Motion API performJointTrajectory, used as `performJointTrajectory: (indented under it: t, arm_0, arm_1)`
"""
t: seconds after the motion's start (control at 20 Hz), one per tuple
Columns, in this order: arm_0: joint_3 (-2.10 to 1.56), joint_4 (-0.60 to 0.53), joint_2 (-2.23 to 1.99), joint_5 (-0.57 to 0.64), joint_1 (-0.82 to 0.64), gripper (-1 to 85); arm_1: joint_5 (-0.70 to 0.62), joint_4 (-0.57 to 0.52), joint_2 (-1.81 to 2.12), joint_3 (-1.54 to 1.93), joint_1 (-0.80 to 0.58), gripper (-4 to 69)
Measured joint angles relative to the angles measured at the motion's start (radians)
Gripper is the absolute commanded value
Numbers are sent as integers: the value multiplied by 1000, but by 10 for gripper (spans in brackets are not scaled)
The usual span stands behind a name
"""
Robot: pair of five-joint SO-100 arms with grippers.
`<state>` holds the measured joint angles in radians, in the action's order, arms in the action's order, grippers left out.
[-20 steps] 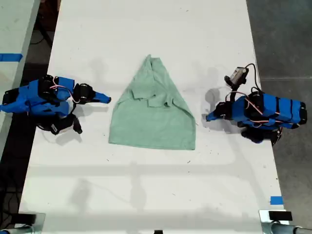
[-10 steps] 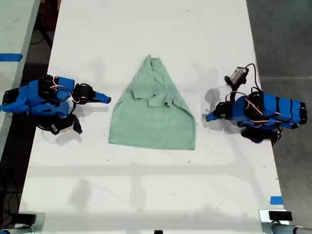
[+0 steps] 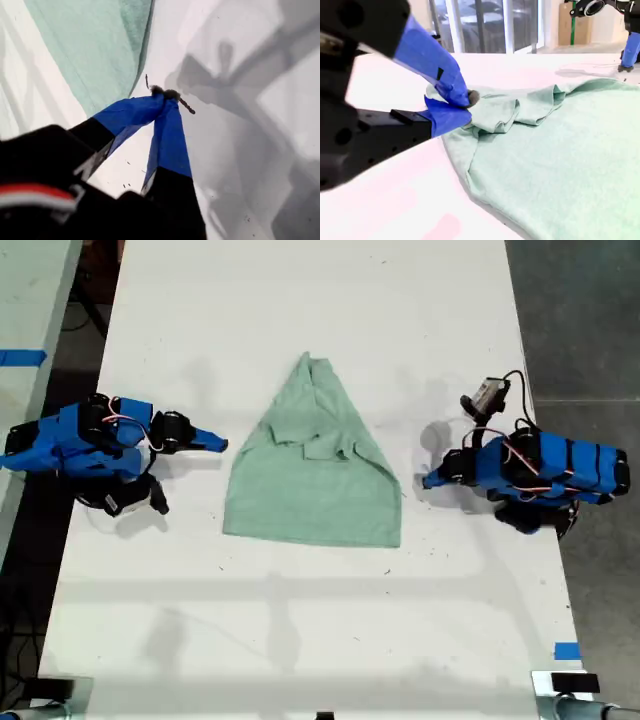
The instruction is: Fold t shirt
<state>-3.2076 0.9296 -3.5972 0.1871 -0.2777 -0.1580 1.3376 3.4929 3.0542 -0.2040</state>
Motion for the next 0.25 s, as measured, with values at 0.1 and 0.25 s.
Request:
performJointTrajectory:
  t: [0.1, 0.25]
  arm_0:
    - [0, 0, 0, 0, 0, 1]
    - [0, 0, 0, 0, 0, 1]
  arm_1:
    - [0, 0, 0, 0, 0, -15]
    - [8, 0, 0, 0, 0, -15]
